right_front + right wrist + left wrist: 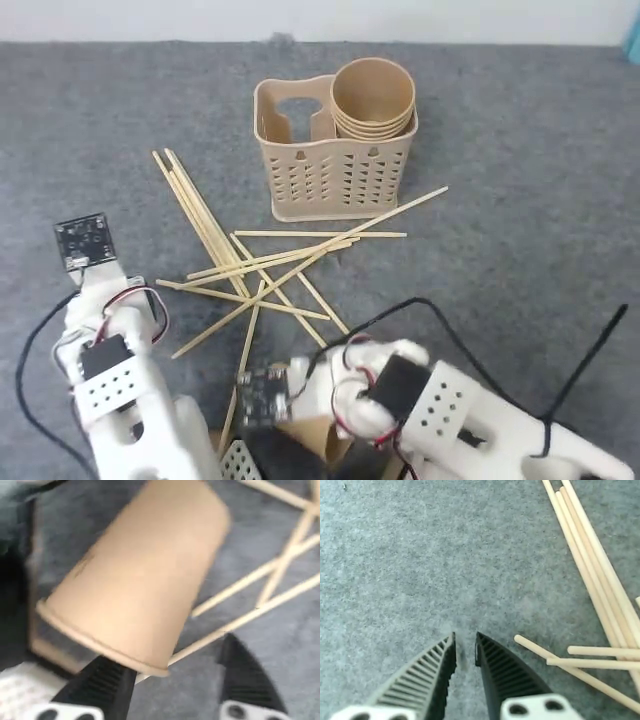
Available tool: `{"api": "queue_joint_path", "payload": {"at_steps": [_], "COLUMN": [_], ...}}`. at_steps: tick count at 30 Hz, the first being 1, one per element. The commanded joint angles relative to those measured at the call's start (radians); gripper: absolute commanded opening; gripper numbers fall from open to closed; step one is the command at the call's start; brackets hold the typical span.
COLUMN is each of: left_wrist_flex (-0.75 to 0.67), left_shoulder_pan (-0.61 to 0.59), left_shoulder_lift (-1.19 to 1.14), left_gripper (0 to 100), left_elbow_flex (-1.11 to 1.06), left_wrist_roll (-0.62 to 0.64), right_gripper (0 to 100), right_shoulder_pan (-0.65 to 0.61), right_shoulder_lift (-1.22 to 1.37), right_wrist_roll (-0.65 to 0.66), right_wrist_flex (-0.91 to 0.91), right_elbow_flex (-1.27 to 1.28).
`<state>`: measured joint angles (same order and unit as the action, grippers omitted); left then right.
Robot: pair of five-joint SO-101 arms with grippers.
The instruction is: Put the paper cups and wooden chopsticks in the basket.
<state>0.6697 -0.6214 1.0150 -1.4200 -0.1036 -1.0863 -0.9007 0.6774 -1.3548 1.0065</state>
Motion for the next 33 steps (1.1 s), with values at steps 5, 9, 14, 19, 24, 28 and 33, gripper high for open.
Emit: {"api": "queue_joint_path", "payload": {"at_steps": [5,9,14,19,24,28,33], "left_wrist_flex": [-0.023,-0.023,-0.023,-0.02,-0.018,-0.02,-0.018], "left_shoulder_pan": [0.003,0.003,0.003,0.0,-0.002,-0.002,-0.002], "left_shoulder_lift": [-0.005,-0.005,-0.005,-0.005,-0.005,-0.005,-0.005], "left_gripper": [7,7,7,7,7,7,7], "left_elbow_flex": [0.05,0.048,0.048,0.048,0.042,0.039,0.039], "left_wrist_roll": [0.015,0.015,0.015,0.015,0.015,0.015,0.015], "right_gripper": [3.2,0.9,0.8,0.8,0.7,0.7,0.7], "right_shoulder_pan": [0.154,0.22,0.295,0.371,0.417,0.456,0.562], "right_shoulder_lift": [0.005,0.015,0.018,0.019,0.019,0.071,0.252], "right_wrist_roll": [-0.114,-0.333,-0.459,-0.588,-0.724,-0.832,-0.872], "right_wrist_flex": [0.102,0.108,-0.01,-0.15,-0.288,-0.38,-0.438], "right_elbow_flex": [-0.008,-0.063,-0.212,-0.371,-0.497,-0.608,-0.786]}}
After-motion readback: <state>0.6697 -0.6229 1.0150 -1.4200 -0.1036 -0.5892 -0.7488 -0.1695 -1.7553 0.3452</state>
